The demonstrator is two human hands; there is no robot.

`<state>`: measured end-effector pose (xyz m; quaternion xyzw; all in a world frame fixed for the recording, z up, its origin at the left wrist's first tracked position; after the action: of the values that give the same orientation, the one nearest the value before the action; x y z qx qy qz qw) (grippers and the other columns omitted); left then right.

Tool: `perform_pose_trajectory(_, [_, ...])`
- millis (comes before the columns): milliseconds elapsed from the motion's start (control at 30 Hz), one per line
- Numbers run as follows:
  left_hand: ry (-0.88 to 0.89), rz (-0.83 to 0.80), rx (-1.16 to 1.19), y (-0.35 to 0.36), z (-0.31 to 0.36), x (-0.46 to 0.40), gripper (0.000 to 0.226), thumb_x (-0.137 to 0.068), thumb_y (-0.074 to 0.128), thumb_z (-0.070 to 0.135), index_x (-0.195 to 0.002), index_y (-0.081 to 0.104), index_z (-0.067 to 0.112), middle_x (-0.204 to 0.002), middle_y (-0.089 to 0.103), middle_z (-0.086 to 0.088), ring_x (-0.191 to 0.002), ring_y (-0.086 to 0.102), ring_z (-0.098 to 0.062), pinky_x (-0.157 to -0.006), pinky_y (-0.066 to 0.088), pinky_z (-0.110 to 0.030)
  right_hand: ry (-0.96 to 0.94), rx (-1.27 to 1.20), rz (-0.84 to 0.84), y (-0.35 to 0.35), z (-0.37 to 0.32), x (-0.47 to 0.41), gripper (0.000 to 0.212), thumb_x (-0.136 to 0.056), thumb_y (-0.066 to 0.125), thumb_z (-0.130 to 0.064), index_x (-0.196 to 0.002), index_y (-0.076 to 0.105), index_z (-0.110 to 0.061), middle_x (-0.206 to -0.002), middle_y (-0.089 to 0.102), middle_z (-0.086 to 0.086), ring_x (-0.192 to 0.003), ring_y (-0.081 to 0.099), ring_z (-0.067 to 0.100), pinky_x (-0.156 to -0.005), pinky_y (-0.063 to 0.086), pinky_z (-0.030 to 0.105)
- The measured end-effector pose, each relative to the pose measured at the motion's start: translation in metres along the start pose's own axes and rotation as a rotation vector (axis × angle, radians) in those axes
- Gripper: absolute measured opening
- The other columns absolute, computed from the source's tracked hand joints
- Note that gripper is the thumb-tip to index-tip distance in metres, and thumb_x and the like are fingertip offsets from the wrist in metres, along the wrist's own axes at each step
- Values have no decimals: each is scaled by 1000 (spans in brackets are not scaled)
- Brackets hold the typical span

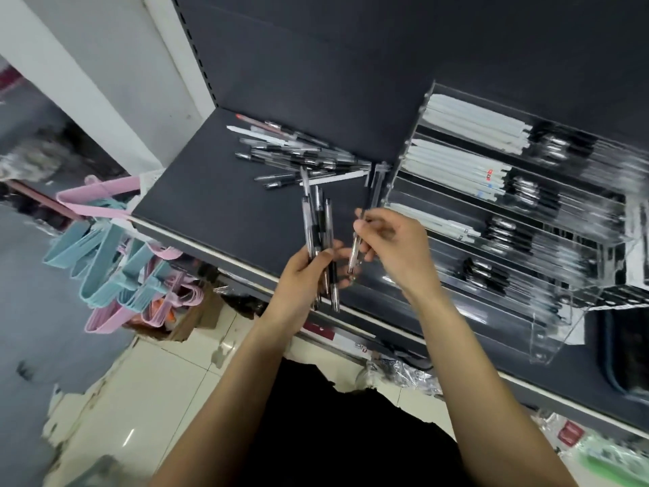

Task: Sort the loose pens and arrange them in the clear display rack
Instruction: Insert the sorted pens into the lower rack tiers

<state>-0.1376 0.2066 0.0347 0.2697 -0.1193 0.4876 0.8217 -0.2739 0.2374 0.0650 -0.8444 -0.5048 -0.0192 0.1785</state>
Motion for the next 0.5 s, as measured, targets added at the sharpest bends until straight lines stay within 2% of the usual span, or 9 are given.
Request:
perform_pose_trajectory(100, [15,52,36,-5,0,3,22,-101,43,12,-109,62,5,-90,72,-8,-79,67,-22,-68,57,-29,-97,126,-1,9,-4,12,27,-85,69,-22,-108,56,-22,-74,68,-4,-57,64,7,-56,55,22])
perform_pose_trajectory(200, [2,50,61,-8,-1,6,23,-100,46,14,-112,63,7,-93,71,-9,-82,68,-20,-73,56,-30,-196,265,63,18,-10,18,17,-83,71,-25,-97,62,-23,-72,67,-10,-57,61,-1,-57,49,11])
perform_pose_trajectory(267, [-6,39,109,-8,1,7,22,-100,44,13,-109,63,7,-87,71,-7,-77,68,-17,-70,55,-29,-247,323,69,26,-15,20,14,-83,72,-26,-94,65,-21,-72,66,-10,-58,61,-1,-57,49,10])
perform_pose_trajectory(367, [-9,28,173,-11,7,5,22,-101,41,10,-107,62,5,-84,70,-7,-72,66,-15,-64,55,-26,-231,235,39,38,-16,22,11,-85,69,-22,-95,69,-18,-72,66,-8,-57,63,3,-55,53,17])
perform_pose_trajectory(500, [52,17,90,-20,13,4,24,-101,42,13,-113,63,8,-84,66,-4,-78,61,-17,-72,51,-29,-131,100,-38,42,-16,19,13,-91,61,-14,-101,68,-16,-69,65,-6,-54,64,7,-54,53,17])
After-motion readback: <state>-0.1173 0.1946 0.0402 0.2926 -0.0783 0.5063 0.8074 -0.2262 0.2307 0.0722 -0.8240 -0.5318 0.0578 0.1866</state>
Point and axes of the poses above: each hand's wrist, its own x-axis away from the middle knuckle, its own y-axis out of the palm, z = x × y, the point moved 4 cm from there along -x, towards the middle knuckle
